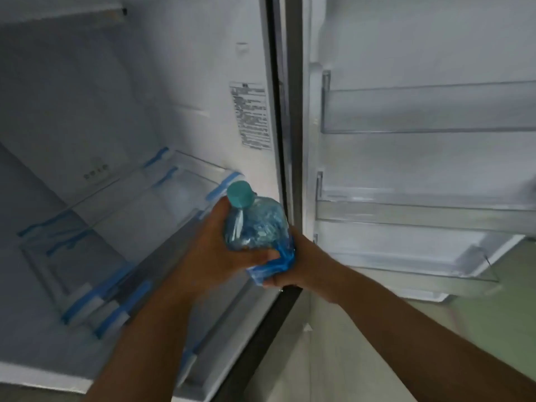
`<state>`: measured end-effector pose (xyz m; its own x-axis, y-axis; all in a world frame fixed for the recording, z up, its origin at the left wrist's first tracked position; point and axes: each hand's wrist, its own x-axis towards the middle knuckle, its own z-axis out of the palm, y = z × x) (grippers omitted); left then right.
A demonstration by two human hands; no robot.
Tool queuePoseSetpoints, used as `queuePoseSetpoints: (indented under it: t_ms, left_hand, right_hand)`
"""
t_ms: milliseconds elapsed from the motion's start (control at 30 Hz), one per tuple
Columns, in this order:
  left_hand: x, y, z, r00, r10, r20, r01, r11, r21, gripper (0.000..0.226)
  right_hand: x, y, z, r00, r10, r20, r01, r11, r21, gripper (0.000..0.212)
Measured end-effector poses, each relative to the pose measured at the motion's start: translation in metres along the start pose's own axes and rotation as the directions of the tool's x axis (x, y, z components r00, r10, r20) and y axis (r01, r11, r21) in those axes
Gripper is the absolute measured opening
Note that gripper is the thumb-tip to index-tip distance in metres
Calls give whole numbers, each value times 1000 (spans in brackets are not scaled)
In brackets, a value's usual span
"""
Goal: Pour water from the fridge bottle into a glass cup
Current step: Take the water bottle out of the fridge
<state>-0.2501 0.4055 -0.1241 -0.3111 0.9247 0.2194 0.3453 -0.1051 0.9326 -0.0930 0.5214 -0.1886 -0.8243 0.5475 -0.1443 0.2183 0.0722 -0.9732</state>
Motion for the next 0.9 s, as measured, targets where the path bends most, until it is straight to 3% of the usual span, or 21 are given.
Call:
queuePoseSetpoints:
  t_ms: [167, 433, 600, 733, 900]
  left_hand:
    - [8, -7, 43, 999, -41, -22, 42, 999, 35, 83]
    - [19, 5, 96, 992, -44, 119, 42, 999, 22, 90]
    - [23, 5, 107, 969, 6, 246, -7, 1000, 7, 97]
    - [29, 12, 120, 915, 91, 392, -91, 996, -17, 96]
    - [20, 14, 145, 783, 168, 599, -177, 983, -44, 92]
  right_hand:
    - [-27, 21, -37, 1000, 16, -1, -16, 999, -49, 85]
    - [-72, 33, -72, 991, 75, -110, -72, 997, 29, 72]
    - [-97, 36, -72, 973, 97, -209, -78, 992, 98, 75]
    - [-122, 41, -61, 915, 160, -371, -97, 978, 184, 88]
    - [-167, 56, -33, 812, 227, -538, -101, 962, 253, 89]
